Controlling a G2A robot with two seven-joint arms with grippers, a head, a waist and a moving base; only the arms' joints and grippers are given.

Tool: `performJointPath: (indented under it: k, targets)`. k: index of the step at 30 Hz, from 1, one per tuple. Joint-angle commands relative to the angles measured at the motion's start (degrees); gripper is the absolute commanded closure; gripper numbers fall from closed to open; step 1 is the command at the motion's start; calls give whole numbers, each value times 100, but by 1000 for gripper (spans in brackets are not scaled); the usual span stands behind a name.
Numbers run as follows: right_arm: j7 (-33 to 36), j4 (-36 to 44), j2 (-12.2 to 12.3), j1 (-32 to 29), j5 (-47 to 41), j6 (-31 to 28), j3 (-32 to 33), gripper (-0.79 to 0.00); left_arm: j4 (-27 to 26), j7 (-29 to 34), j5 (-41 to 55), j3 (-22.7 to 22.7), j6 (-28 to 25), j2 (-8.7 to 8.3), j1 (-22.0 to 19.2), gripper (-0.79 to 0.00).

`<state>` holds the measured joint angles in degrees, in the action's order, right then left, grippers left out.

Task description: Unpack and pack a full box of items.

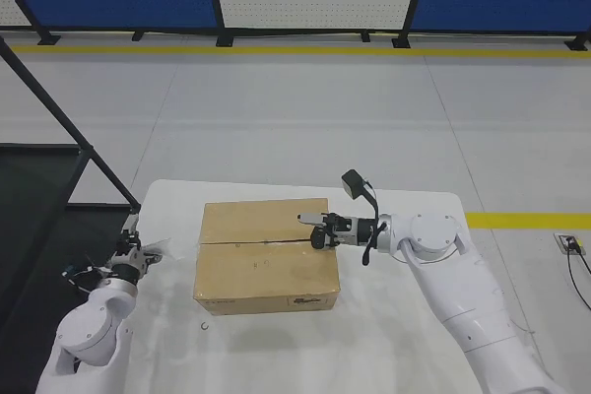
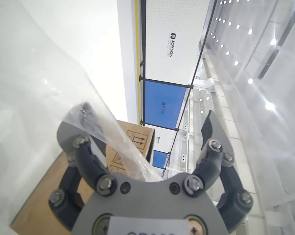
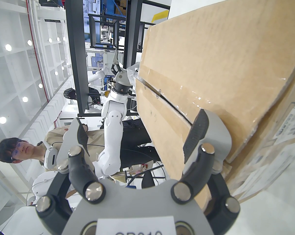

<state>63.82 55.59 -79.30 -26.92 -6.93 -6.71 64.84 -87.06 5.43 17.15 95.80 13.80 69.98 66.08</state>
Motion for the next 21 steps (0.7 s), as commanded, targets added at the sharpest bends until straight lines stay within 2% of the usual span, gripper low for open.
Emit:
performJointPath:
  k: [1, 8, 16, 21]
  targets:
    - [0, 0, 0, 0, 0, 0, 0, -785, -76, 229, -171, 23, 104, -29, 134, -785]
    - [0, 0, 0, 0, 0, 0, 0, -785, -445, 811, -542, 157, -24, -103, 686, -785]
    - [0, 0, 0, 0, 0, 0, 0, -785, -547, 1113, -730, 104, 140, -138, 778, -785]
    - [0, 0, 0, 0, 0, 0, 0, -785, -751, 1315, -916, 117, -326, -162, 1069, -785]
